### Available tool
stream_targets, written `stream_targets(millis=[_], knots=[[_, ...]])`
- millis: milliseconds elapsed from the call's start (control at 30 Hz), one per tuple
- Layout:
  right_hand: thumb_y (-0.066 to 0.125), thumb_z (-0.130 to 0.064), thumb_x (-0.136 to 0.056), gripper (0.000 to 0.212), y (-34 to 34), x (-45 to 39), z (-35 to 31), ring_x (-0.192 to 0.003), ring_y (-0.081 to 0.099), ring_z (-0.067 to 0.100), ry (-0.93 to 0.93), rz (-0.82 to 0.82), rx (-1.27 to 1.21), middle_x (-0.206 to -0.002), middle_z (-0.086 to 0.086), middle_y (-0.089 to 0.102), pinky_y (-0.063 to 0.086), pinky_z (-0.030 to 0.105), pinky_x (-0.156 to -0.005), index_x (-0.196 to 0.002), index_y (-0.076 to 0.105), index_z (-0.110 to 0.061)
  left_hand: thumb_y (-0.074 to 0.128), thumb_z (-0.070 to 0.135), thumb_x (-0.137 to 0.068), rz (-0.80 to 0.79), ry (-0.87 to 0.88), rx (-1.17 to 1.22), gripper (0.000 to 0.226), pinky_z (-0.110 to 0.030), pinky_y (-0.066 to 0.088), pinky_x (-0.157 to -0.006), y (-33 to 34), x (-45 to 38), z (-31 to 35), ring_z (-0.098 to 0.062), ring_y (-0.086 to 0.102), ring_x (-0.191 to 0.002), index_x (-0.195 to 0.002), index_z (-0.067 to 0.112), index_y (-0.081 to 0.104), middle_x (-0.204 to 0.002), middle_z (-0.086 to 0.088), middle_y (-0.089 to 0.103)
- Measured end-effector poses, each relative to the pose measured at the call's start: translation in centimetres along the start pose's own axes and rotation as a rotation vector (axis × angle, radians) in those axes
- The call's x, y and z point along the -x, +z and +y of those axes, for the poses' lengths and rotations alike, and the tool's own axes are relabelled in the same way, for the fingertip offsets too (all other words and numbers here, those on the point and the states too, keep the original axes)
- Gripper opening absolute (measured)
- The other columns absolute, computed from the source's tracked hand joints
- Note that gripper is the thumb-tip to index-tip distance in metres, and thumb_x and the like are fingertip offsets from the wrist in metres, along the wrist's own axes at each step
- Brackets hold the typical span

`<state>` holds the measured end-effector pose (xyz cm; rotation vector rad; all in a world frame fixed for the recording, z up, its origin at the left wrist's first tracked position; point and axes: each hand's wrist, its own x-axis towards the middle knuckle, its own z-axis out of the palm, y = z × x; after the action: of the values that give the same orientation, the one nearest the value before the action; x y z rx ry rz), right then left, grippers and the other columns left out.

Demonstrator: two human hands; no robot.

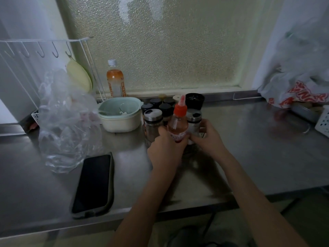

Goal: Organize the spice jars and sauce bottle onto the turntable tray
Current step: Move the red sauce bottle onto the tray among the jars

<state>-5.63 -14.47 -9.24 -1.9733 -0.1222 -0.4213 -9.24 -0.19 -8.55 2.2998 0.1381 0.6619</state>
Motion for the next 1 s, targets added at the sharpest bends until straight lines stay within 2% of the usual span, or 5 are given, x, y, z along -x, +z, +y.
stream_targets(millis=[133, 400, 600, 833, 1000], knots=[[0.078, -0.019, -0.072, 0.043, 0.1, 0.5, -0.2, -0.080, 0.053, -0.007, -0.034, 0.030, 0.039, -0.095, -0.010, 0.059, 0.038, -0.002, -0.060, -0.104, 0.050, -0.026, 0.059, 0.069, -0.069, -0.010, 0.019, -0.030, 0.051, -0.026, 0.034, -0.057, -0.3, -0.1, -0.5, -0.019, 0.061, -0.069, -0.090, 0.024, 0.049, -0.079, 0.004, 0.065], [0.071, -0.055, -0.060, 0.042, 1.4, 3.0, -1.8, -0.076, 0.054, -0.020, -0.101, 0.098, 0.116, -0.081, -0.027, 0.058, 0.039, 0.000, -0.063, -0.095, 0.053, -0.039, 0.056, 0.069, -0.064, 0.380, -0.045, 0.228, 0.052, -0.028, 0.039, -0.061, -3.7, -0.3, -2.1, -0.022, 0.065, -0.071, -0.101, 0.034, 0.043, -0.077, 0.010, 0.063], [0.075, -0.042, -0.068, 0.040, 3.7, 3.4, -3.3, -0.080, 0.057, -0.012, -0.138, 0.008, 0.075, -0.089, -0.020, 0.060, 0.041, 0.001, -0.067, -0.102, 0.058, -0.028, 0.054, 0.067, -0.061, 0.308, -0.086, 0.209, 0.051, -0.033, 0.047, -0.065, -4.6, -0.5, -4.3, -0.016, 0.062, -0.075, -0.095, 0.030, 0.052, -0.084, 0.008, 0.066], [0.078, -0.035, -0.072, 0.042, 4.4, 2.6, -3.5, -0.091, 0.061, -0.002, -0.101, -0.086, 0.027, -0.099, -0.014, 0.064, 0.046, 0.008, -0.076, -0.106, 0.055, -0.027, 0.050, 0.062, -0.065, 0.212, -0.018, 0.309, 0.051, -0.026, 0.034, -0.066, -4.0, -0.3, -4.8, -0.006, 0.045, -0.077, -0.094, 0.020, 0.058, -0.093, 0.000, 0.052], [0.075, -0.036, -0.075, 0.041, 4.7, 2.6, -3.5, -0.089, 0.057, -0.010, -0.124, -0.113, 0.050, -0.100, -0.019, 0.060, 0.045, 0.004, -0.074, -0.108, 0.052, -0.028, 0.059, 0.052, -0.071, 0.147, -0.003, 0.421, 0.031, -0.033, 0.050, -0.062, -3.6, -0.4, -5.2, -0.006, 0.059, -0.072, -0.085, 0.025, 0.055, -0.079, 0.006, 0.063]])
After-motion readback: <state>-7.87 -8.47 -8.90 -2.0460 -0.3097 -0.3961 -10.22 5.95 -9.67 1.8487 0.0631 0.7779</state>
